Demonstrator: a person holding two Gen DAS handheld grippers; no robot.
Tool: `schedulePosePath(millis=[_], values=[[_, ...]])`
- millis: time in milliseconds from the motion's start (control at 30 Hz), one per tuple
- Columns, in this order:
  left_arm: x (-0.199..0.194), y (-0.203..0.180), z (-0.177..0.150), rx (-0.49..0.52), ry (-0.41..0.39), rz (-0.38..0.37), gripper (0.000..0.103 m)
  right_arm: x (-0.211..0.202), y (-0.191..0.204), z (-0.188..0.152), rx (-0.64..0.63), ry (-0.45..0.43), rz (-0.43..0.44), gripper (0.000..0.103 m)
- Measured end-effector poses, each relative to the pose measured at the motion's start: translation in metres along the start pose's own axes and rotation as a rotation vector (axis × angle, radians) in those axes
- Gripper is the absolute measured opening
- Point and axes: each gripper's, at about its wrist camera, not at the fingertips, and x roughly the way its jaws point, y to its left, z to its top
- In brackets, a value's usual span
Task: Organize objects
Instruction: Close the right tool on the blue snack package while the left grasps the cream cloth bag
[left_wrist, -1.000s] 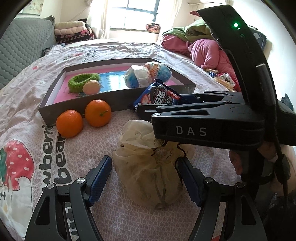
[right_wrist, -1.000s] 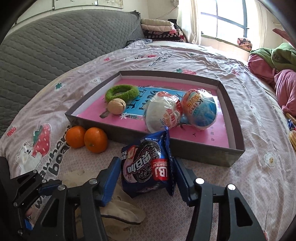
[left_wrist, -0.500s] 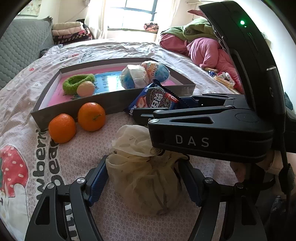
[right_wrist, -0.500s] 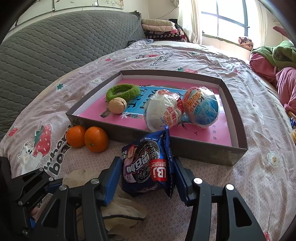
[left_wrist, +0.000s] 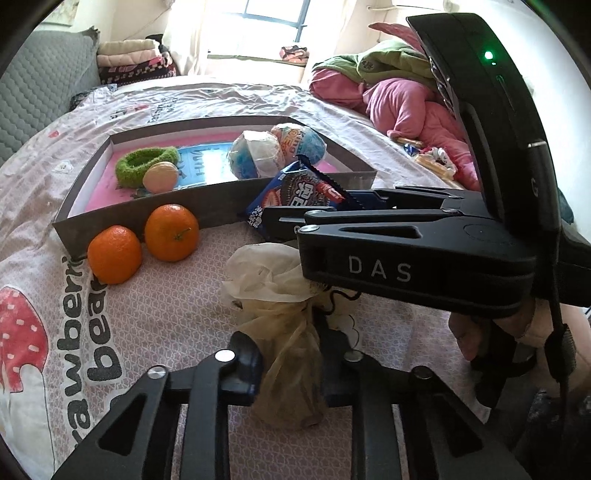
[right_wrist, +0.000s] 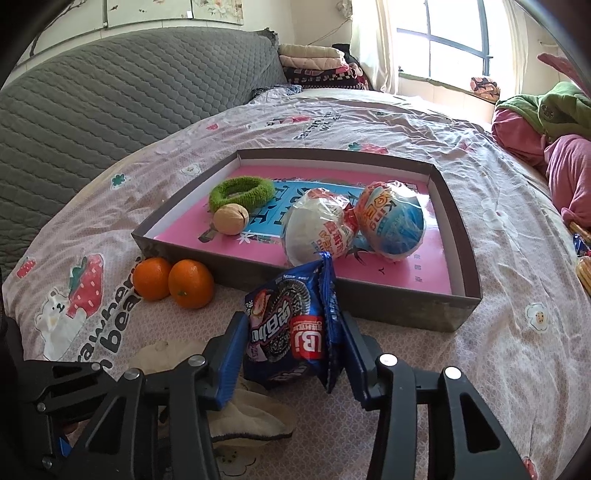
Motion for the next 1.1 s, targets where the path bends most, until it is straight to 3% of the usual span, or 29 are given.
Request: schedulePosePath(millis=[267, 733, 1100], values=[[-0.007, -0.01, -0.005, 0.044, -0.015, 0.003, 0.014, -0.002, -0.002, 0.0, 0.013, -0.006, 0.017, 0.042], [-0.02, 0.01, 0.001, -0.037, -0.059, 0.034, 0.014, -0.017, -0.001, 0.004, 0.009, -0.08, 0.039, 0.027], [-0.034, 0.013, 0.01, -0.036, -0.118, 0.085, 0.014, -0.028, -0.002, 0.007, 0.021, -0.131, 0.06, 0.027]])
